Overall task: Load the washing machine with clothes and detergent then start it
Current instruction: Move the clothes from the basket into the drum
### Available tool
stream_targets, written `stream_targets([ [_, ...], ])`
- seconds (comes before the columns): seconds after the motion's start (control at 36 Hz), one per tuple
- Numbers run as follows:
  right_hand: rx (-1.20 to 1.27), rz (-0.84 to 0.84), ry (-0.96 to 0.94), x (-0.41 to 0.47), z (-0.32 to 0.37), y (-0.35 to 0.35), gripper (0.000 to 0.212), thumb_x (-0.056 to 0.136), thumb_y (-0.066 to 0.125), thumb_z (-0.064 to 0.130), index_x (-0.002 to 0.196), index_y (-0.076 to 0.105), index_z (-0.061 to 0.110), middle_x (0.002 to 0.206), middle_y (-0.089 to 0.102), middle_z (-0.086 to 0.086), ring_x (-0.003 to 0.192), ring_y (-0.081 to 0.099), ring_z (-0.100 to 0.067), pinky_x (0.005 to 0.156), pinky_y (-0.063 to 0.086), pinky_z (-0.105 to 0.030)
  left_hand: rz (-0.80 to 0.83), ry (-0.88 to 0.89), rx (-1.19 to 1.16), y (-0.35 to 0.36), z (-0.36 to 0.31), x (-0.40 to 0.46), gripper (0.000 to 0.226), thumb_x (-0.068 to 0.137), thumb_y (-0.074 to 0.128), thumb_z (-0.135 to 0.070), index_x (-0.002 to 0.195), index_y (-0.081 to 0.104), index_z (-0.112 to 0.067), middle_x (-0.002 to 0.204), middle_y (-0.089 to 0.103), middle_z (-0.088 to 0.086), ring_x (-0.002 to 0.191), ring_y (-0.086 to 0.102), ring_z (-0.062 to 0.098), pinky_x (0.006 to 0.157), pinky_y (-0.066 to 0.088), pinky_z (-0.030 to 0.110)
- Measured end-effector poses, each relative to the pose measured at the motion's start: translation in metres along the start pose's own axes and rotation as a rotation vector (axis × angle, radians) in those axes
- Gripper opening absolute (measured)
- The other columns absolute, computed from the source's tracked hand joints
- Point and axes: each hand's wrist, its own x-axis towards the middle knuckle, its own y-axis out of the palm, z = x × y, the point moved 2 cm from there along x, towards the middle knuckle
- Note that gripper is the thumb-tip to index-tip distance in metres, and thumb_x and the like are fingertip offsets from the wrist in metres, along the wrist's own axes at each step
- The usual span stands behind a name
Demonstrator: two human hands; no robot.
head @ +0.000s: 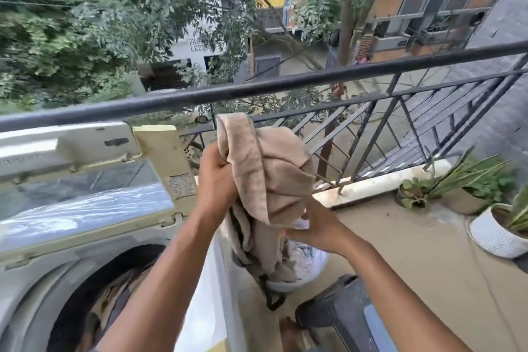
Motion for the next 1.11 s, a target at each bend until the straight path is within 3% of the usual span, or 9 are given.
stream_targets([
  [0.17, -0.076, 0.126, 0.129, 0.052, -0.072, 0.048, 0.098, 0.052, 0.084, 0.069, 0.136, 0.059, 0.027, 0.124, 0.067, 0.011, 0.121, 0.061, -0.009, 0.096, 0.051, -0.026, -0.104, 0.032, -0.063, 0.015, -0.030, 0.007, 0.020, 0.094, 0.070, -0.007, 0.076, 0.068, -0.014, 0.069, 0.069, -0.014, 0.068, 0.061, -0.003, 0.061, 0.054, 0.021],
  [0.28, -0.171, 0.077, 0.109, 0.072, -0.085, 0.064, 0.067, 0.081, 0.075, 0.048, 0.141, 0.056, 0.025, 0.129, 0.067, 0.005, 0.121, 0.063, -0.021, 0.101, 0.052, -0.042, -0.184, 0.040, -0.052, 0.017, -0.038, 0.012, 0.042, 0.101, 0.061, 0.004, 0.069, 0.067, -0.023, 0.060, 0.065, -0.023, 0.060, 0.058, -0.011, 0.058, 0.049, 0.011],
  [0.36, -0.298, -0.011, 0.121, 0.082, -0.092, 0.054, 0.033, 0.097, 0.060, 0.024, 0.129, 0.067, 0.019, 0.119, 0.072, -0.005, 0.114, 0.067, -0.030, 0.094, 0.053, -0.042, -0.242, 0.054, -0.024, 0.005, -0.036, 0.019, 0.046, 0.101, 0.063, 0.001, 0.069, 0.074, -0.030, 0.063, 0.067, -0.024, 0.064, 0.059, -0.010, 0.061, 0.051, 0.012],
  [0.53, -0.229, -0.190, 0.145, 0.089, -0.069, -0.015, 0.015, 0.080, 0.047, 0.030, 0.074, 0.060, 0.025, 0.087, 0.070, -0.008, 0.089, 0.067, -0.037, 0.066, 0.047, -0.038, -0.198, 0.105, 0.097, -0.025, -0.029, 0.021, 0.023, 0.089, 0.064, -0.013, 0.072, 0.074, -0.026, 0.071, 0.073, -0.015, 0.068, 0.064, -0.003, 0.062, 0.055, 0.019],
  [0.75, 0.177, -0.364, -0.096, 0.093, 0.009, -0.090, 0.029, 0.091, 0.050, -0.007, 0.087, 0.071, 0.012, 0.079, 0.076, 0.001, 0.077, 0.063, -0.013, 0.068, 0.053, -0.033, -0.270, -0.205, 0.369, -0.037, 0.025, 0.004, 0.003, 0.090, 0.079, -0.026, 0.090, 0.077, -0.028, 0.086, 0.080, -0.015, 0.079, 0.071, -0.003, 0.069, 0.057, 0.029],
  [0.83, 0.350, -0.355, -0.203, 0.082, 0.048, -0.094, 0.038, 0.092, 0.047, -0.011, 0.094, 0.076, 0.013, 0.090, 0.080, -0.003, 0.081, 0.067, -0.009, 0.072, 0.055, -0.029, -0.190, -0.253, 0.295, -0.025, 0.030, -0.004, 0.022, 0.089, 0.081, -0.022, 0.110, 0.074, -0.026, 0.096, 0.079, -0.020, 0.089, 0.072, -0.008, 0.070, 0.053, 0.013],
  [0.94, 0.508, -0.348, -0.341, 0.067, 0.089, -0.088, 0.019, 0.095, 0.053, -0.001, 0.093, 0.071, 0.003, 0.090, 0.075, -0.017, 0.083, 0.062, -0.017, 0.072, 0.053, -0.038, 0.155, -0.288, 0.209, -0.019, 0.029, -0.010, 0.095, 0.074, 0.081, -0.043, 0.157, 0.036, -0.032, 0.143, 0.061, -0.022, 0.130, 0.058, -0.007, 0.105, 0.049, 0.016],
  [1.03, 0.629, -0.277, -0.419, 0.053, 0.117, -0.075, 0.014, 0.091, 0.061, 0.009, 0.092, 0.071, -0.001, 0.085, 0.069, -0.010, 0.081, 0.060, -0.016, 0.071, 0.052, -0.036, 0.321, -0.292, 0.306, -0.015, 0.027, -0.013, 0.104, 0.063, 0.087, -0.046, 0.152, 0.034, -0.039, 0.147, 0.054, -0.017, 0.133, 0.056, -0.001, 0.110, 0.047, 0.018],
  [1.11, 0.631, -0.115, -0.491, 0.035, 0.140, -0.058, 0.014, 0.096, 0.066, 0.015, 0.103, 0.077, 0.010, 0.097, 0.078, -0.003, 0.089, 0.071, -0.015, 0.078, 0.058, -0.030, 0.236, -0.239, 0.268, 0.002, 0.021, -0.007, 0.105, 0.060, 0.086, -0.073, 0.129, 0.056, 0.000, 0.120, 0.066, 0.008, 0.116, 0.054, 0.012, 0.100, 0.052, 0.023],
])
